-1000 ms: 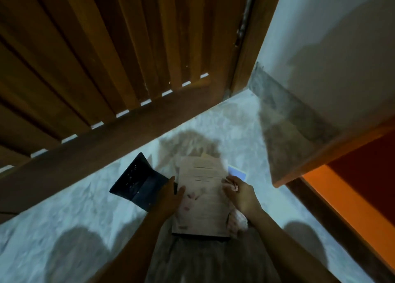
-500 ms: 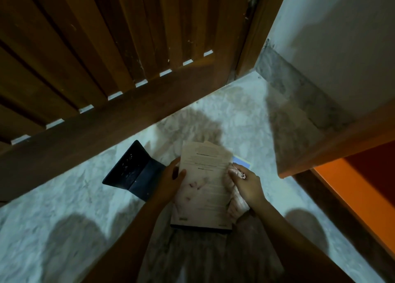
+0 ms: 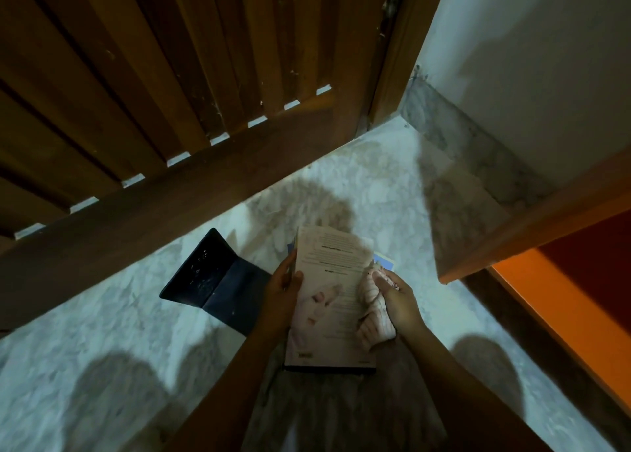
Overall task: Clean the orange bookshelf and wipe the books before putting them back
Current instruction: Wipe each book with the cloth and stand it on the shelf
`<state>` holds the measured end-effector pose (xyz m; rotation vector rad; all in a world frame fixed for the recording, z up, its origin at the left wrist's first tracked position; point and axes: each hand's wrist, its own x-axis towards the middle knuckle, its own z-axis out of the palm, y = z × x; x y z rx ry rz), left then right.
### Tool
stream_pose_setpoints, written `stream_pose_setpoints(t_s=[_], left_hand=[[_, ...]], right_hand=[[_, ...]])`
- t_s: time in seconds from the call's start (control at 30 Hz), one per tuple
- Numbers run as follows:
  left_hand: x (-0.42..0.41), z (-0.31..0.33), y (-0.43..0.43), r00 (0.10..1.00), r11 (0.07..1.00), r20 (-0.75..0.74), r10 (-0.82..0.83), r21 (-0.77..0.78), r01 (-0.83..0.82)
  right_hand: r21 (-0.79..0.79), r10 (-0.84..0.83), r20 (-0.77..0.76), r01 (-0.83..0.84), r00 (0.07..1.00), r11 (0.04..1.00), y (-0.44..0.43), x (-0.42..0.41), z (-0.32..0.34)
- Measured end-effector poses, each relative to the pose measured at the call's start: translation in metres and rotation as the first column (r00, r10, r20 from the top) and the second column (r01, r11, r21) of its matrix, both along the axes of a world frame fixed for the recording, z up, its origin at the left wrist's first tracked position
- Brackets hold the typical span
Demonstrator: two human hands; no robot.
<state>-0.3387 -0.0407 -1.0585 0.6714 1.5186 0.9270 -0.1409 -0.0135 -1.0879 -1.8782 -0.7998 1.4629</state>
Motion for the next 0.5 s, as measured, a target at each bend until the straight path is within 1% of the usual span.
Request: stream_pose_setpoints(t_s=[0.07, 0.13, 0.23, 0.33, 0.4, 0.5], left_hand=[[0.001, 0.01, 0.003, 0.999, 0.999, -0.027, 0.029, 0.026, -0.028], [0.0, 0.026, 0.003, 0.998, 0.996, -0.049, 0.049, 0.081, -0.045], [-0.005, 0.057, 0.003, 0.996, 0.982, -0.057, 0.065, 0.178, -0.054], [-0.009, 0.105, -0.004, 0.997, 0.957, -0.019, 0.075, 0.282, -0.067], [-0.008, 0.14, -0.009, 0.996, 0.932, 0.014, 0.091, 0.35, -0.09], [-0.002, 0.188, -0.021, 0.99, 0.884, 0.044, 0.135, 0.447, -0.14]], right_hand=[[0.018, -0.029, -0.075, 0.031, 0.997, 0.999, -0.001, -0.001, 0.01], [0.056, -0.011, -0.121, 0.018, 0.993, 0.998, -0.002, -0.001, 0.028], [0.121, 0.053, -0.069, -0.044, 0.996, 0.992, 0.005, -0.001, 0.06], [0.222, 0.025, -0.043, -0.015, 0.999, 0.975, 0.012, -0.003, 0.109], [0.39, -0.002, 0.03, -0.01, 1.0, 0.921, 0.012, -0.009, 0.15], [0.655, -0.059, 0.095, -0.017, 0.994, 0.755, 0.003, -0.027, 0.22]])
